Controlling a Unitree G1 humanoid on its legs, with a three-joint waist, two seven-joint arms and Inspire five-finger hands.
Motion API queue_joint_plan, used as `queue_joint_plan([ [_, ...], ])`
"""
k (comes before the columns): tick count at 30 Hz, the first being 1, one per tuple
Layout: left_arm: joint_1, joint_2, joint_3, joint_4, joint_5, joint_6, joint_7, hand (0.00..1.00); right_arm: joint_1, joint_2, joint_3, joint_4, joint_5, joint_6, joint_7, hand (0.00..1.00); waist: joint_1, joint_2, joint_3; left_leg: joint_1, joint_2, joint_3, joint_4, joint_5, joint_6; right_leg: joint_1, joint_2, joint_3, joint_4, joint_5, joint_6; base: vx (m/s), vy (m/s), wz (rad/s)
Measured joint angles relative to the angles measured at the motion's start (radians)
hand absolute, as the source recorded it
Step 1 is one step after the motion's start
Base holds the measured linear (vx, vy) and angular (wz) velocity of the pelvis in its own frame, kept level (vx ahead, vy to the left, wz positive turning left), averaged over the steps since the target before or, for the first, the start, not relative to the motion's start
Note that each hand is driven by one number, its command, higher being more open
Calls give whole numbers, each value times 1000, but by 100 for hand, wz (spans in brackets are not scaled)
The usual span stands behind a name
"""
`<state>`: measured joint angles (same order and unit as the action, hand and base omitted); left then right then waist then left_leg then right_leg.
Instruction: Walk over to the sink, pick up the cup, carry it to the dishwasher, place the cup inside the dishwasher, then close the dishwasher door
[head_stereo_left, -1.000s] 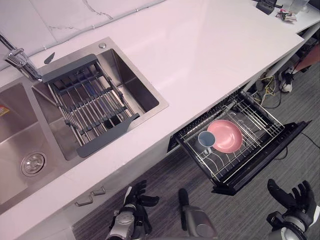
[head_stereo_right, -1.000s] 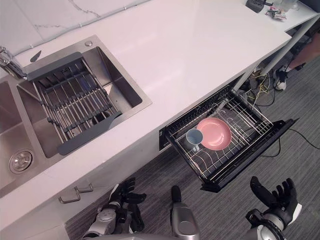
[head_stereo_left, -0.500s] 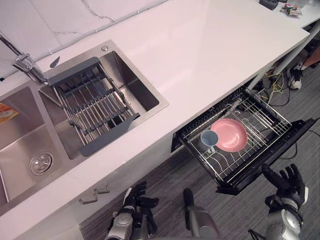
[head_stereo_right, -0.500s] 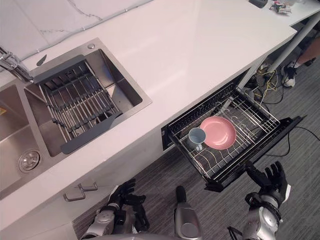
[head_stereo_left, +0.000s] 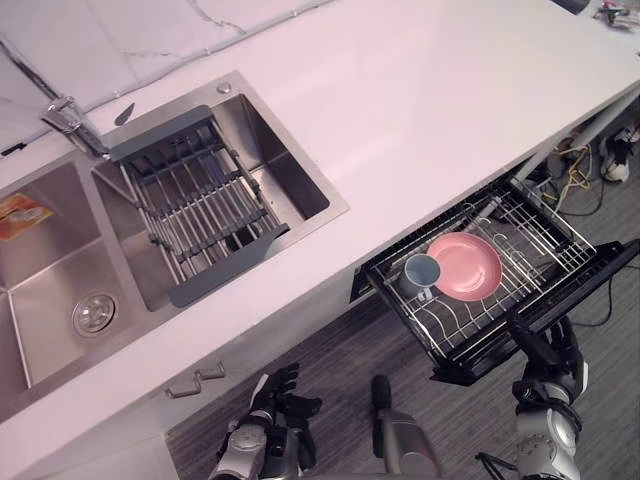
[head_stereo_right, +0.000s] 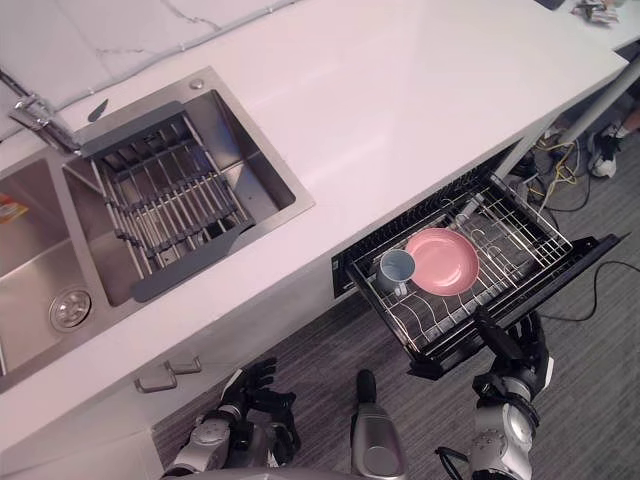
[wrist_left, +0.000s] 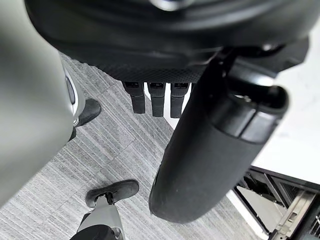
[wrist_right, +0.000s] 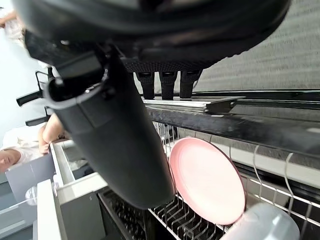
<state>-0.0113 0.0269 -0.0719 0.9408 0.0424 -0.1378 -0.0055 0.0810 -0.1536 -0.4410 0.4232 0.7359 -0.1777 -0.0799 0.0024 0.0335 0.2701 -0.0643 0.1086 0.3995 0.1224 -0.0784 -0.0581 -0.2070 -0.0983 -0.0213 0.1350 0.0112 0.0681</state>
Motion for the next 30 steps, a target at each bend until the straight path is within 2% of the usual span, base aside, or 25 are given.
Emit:
queue_joint_plan([
  [8, 13, 17, 4, 1, 20, 0, -7, 90, -40, -3, 135, 24, 141, -43, 65, 90, 2, 18, -11, 5, -10, -64, -69, 53, -1, 17, 2, -49, -32, 15, -12, -16, -11, 17],
  [17, 27, 47, 5, 4, 36, -1, -7, 90, -201, -38, 228, 181, 177, -50, 107, 90, 10, 27, -9, -8, -27, -148, -99, 83, 4, 48, -5, -94, -97, 49, -12, -20, 9, 15],
  [25, 30, 49, 5, -5, 36, -10, -8, 90, -394, -115, 232, 315, 176, -42, 98, 90, 15, 69, 14, -51, -54, -224, -114, 110, 14, 45, -19, -157, -115, 61, -7, -27, 10, 24],
  [30, 33, 54, 4, -33, 37, -11, -18, 90, -493, -177, 232, 372, 176, -33, 88, 90, 36, 93, 26, -81, -59, -279, -114, 127, 16, 39, -24, -202, -115, 61, -8, -12, -5, 28],
])
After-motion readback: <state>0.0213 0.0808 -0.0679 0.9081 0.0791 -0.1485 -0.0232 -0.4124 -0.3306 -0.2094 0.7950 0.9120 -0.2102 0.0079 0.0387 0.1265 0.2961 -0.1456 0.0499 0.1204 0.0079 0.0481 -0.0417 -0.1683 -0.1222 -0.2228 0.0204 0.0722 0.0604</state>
